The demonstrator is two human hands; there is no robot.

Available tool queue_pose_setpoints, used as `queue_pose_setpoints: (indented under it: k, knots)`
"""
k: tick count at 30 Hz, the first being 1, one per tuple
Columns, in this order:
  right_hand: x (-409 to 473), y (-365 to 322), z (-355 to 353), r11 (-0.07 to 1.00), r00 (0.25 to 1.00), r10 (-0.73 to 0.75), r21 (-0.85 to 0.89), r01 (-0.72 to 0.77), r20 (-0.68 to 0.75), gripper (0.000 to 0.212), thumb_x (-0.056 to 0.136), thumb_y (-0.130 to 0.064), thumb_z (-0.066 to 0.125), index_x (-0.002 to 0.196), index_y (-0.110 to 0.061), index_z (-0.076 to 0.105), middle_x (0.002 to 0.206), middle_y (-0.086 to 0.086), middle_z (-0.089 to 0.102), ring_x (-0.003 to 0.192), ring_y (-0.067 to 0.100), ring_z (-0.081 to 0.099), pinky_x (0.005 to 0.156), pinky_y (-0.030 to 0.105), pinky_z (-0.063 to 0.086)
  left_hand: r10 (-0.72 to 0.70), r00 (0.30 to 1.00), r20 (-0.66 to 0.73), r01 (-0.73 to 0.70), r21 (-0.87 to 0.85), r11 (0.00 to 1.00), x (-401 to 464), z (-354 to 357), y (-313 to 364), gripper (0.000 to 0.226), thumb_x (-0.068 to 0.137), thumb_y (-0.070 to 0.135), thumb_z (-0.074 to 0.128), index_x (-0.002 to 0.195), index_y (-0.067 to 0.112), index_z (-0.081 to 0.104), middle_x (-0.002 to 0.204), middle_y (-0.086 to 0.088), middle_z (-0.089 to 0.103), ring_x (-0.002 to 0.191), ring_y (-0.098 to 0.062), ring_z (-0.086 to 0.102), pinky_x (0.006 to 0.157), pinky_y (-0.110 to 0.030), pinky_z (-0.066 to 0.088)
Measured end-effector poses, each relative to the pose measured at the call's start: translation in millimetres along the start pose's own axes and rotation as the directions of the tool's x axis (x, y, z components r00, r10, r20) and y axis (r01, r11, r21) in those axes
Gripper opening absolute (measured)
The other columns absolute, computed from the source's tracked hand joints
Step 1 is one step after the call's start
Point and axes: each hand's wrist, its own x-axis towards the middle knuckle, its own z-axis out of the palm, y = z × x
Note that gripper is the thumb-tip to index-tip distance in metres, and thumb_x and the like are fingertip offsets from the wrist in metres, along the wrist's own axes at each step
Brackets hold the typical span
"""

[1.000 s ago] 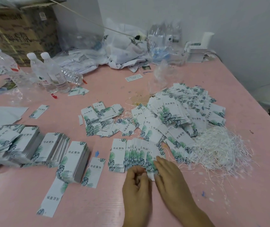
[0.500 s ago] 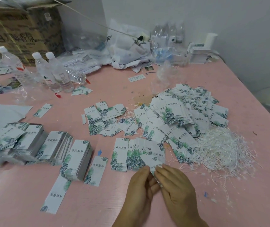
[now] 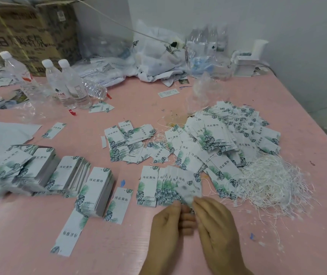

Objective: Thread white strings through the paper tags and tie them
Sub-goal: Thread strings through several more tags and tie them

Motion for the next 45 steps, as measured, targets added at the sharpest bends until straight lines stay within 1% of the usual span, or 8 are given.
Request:
queue_pose_setpoints:
  k: [4,11,18,22,27,33,38,45]
  knots:
    - [0.6,-18.5,10.8,0.984,0.985,-0.131,0.132,0.116,0.114,0.031,0.092,-0.025,0.055,0.107,-0.003,0.073,0.119,0.005,0.067,0.110,0.022,0.059,0.097,0.034,0.044,-0.116,0.993,0.012,0.115,-0.262,0.958,-0.2,-7.8,4.3,0.050,0.091,0.040,0.055,0.108,-0.003,0.072,0.115,-0.029,0.068,0.111,-0.037,0.066,0.101,-0.045,0.048]
    - [39.2,-20.3,21.7,0.921,0.938,0.271,0.226,-0.318,0.215,0.031,0.094,-0.015,0.052,0.122,-0.014,0.064,0.122,-0.010,0.060,0.119,0.004,0.049,0.101,0.026,0.040,0.009,0.956,-0.293,-0.079,-0.228,0.971,-1.0,-19.8,0.6,0.032,0.080,0.027,0.051,0.090,0.006,0.074,0.090,-0.029,0.071,0.083,-0.040,0.071,0.076,-0.048,0.058]
    - [98.8,-18.4,68.5,0.999,0.812,-0.040,0.047,0.016,0.583,0.060,0.091,-0.026,0.059,0.147,-0.016,0.038,0.155,-0.002,0.034,0.148,0.017,0.013,0.117,0.028,0.001,0.057,0.861,-0.506,-0.203,-0.239,0.949,-3.3,-28.2,-6.7,0.048,0.075,0.044,0.052,0.121,0.031,0.060,0.109,-0.017,0.072,0.101,-0.041,0.068,0.087,-0.063,0.054]
    - [97.3,-16.1,82.6,0.984,0.727,-0.043,-0.096,0.148,0.685,0.055,0.096,-0.042,0.049,0.145,-0.019,0.039,0.155,-0.001,0.034,0.147,0.018,0.013,0.119,0.037,-0.002,0.054,0.832,-0.553,-0.223,-0.243,0.944,-3.6,-32.2,-7.9,0.039,0.071,0.055,0.052,0.109,0.059,0.061,0.119,0.005,0.071,0.110,-0.025,0.067,0.097,-0.056,0.050]
    - [89.4,-17.9,80.7,0.956,0.880,-0.231,-0.072,0.284,0.414,0.015,0.078,-0.013,0.072,0.092,-0.009,0.074,0.095,0.003,0.074,0.098,0.019,0.068,0.101,0.033,0.046,0.001,0.812,-0.584,-0.203,-0.280,0.938,-3.7,-30.3,-3.8,0.068,0.068,0.060,0.055,0.130,0.032,0.052,0.118,0.004,0.069,0.113,-0.030,0.064,0.101,-0.059,0.047]
    - [90.6,-20.4,81.0,0.975,0.942,-0.200,-0.044,0.220,0.271,0.018,0.055,0.003,0.077,0.063,-0.007,0.065,0.058,0.002,0.061,0.057,0.023,0.057,0.059,0.027,0.050,-0.007,0.846,-0.534,-0.161,-0.268,0.950,-5.2,-26.3,-2.5,0.063,0.072,0.058,0.057,0.126,0.025,0.059,0.116,-0.023,0.067,0.108,-0.048,0.062,0.092,-0.069,0.048]
    - [96.8,-19.5,72.3,0.992,0.991,-0.122,-0.004,0.123,0.054,0.017,0.067,0.006,0.069,0.079,-0.005,0.074,0.072,0.004,0.070,0.070,0.022,0.068,0.068,0.029,0.053,0.068,0.897,-0.437,-0.189,-0.239,0.952,-3.6,-30.3,-1.8,0.027,0.077,0.053,0.056,0.091,0.037,0.072,0.090,-0.013,0.075,0.076,-0.031,0.072,0.072,-0.048,0.059]
    - [46.2,-12.5,23.3,0.975,0.985,0.132,0.194,-0.109,-0.113,0.021,0.093,-0.011,0.048,0.097,-0.007,0.068,0.097,0.003,0.069,0.097,0.012,0.062,0.092,0.016,0.046,0.022,0.989,-0.143,-0.066,-0.312,0.948,-0.7,-29.3,-2.1,0.063,0.075,0.055,0.061,0.107,0.001,0.068,0.088,-0.030,0.067,0.066,-0.036,0.065,0.061,-0.040,0.055]
